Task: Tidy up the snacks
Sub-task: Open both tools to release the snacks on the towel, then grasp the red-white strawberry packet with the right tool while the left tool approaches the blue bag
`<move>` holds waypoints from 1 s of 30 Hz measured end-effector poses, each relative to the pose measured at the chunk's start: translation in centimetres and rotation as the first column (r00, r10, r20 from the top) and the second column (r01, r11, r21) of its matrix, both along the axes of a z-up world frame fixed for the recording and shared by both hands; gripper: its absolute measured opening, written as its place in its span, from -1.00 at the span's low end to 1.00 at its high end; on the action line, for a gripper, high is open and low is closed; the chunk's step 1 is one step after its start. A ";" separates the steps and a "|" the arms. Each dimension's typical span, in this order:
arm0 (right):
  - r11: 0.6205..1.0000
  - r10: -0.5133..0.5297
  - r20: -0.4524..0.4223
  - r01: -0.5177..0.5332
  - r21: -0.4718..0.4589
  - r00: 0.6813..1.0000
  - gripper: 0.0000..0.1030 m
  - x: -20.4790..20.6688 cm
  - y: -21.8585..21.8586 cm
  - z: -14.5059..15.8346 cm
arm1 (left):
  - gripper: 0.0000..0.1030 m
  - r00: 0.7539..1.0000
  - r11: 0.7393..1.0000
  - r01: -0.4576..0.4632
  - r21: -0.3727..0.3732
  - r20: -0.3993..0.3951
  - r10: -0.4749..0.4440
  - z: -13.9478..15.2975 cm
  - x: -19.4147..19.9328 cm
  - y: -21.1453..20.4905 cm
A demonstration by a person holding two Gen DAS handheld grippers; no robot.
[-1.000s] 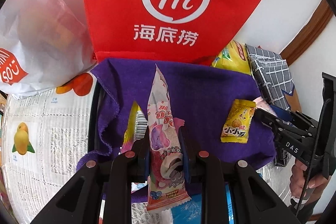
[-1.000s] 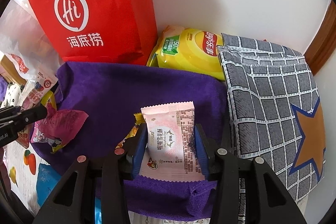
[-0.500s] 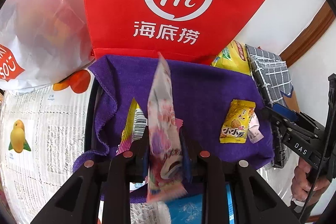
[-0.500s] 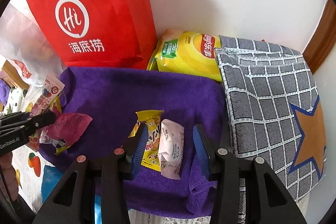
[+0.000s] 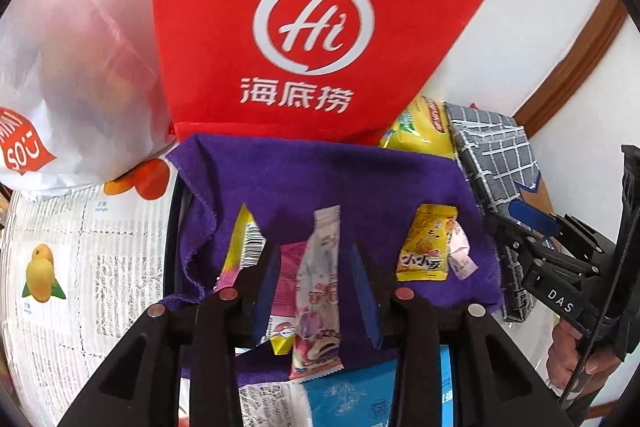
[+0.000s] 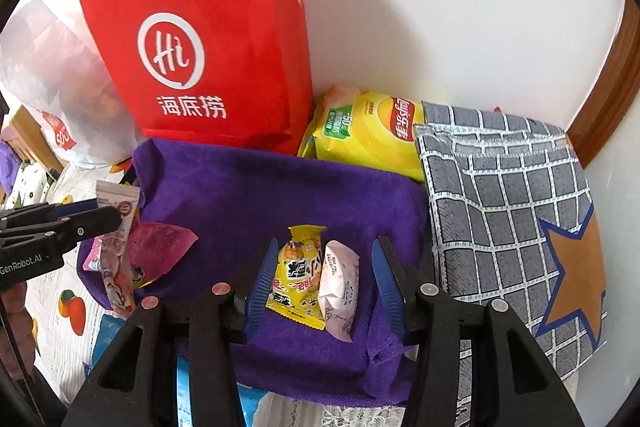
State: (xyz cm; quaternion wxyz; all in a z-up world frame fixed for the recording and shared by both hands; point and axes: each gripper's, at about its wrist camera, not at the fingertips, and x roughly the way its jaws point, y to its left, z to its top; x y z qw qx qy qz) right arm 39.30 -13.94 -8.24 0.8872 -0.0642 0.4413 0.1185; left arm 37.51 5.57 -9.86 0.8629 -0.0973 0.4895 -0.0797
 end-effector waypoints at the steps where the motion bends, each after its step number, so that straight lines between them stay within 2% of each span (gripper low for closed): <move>1: 1.000 0.000 0.008 0.000 -0.005 1.000 -0.05 -0.2 0.1 0.2 | -0.33 1.000 1.000 0.007 -0.006 0.002 -0.007 0.0 -0.1 -0.2; 4: 1.000 -0.002 0.030 0.002 -0.009 1.000 -0.05 -0.8 0.1 0.9 | -0.41 0.999 0.998 0.052 -0.037 -0.010 -0.053 -0.3 -0.1 -1.1; 7: 1.000 -0.007 0.049 0.007 -0.002 0.999 -0.05 -1.6 -0.1 1.7 | -0.72 0.997 0.997 0.072 -0.016 -0.008 -0.072 -0.6 -0.2 -2.1; 12: 1.000 -0.009 0.057 0.008 0.004 0.998 -0.05 -3.6 -1.1 1.9 | -0.72 0.995 0.994 0.098 -0.050 0.018 -0.097 0.3 -0.8 -2.7; 15: 0.999 -0.028 0.048 0.029 -0.013 0.998 -0.05 -5.1 -2.2 1.4 | -0.67 0.996 0.996 0.086 -0.022 0.036 -0.085 1.1 -1.3 -2.6; 21: 0.997 -0.073 0.022 0.073 -0.011 0.997 -0.05 -9.1 -5.0 -0.8 | -0.59 0.994 0.996 0.085 -0.032 0.073 -0.082 2.8 -2.2 -2.2; 25: 0.995 -0.090 -0.025 0.091 0.047 0.996 -0.05 -12.0 -6.7 -2.7 | -0.49 0.991 0.995 0.096 -0.029 0.099 -0.093 4.0 -3.0 -2.4; 27: 0.993 -0.088 -0.057 0.092 0.078 0.995 0.05 -13.2 -7.2 -3.9 | -0.41 0.988 0.994 0.105 -0.022 0.116 -0.101 4.6 -3.4 -2.7; 30: 0.988 -0.087 -0.134 0.102 0.113 0.987 0.09 -14.7 -7.8 -6.3 | -0.23 0.985 0.994 0.111 -0.006 0.136 -0.109 5.4 -4.0 -3.0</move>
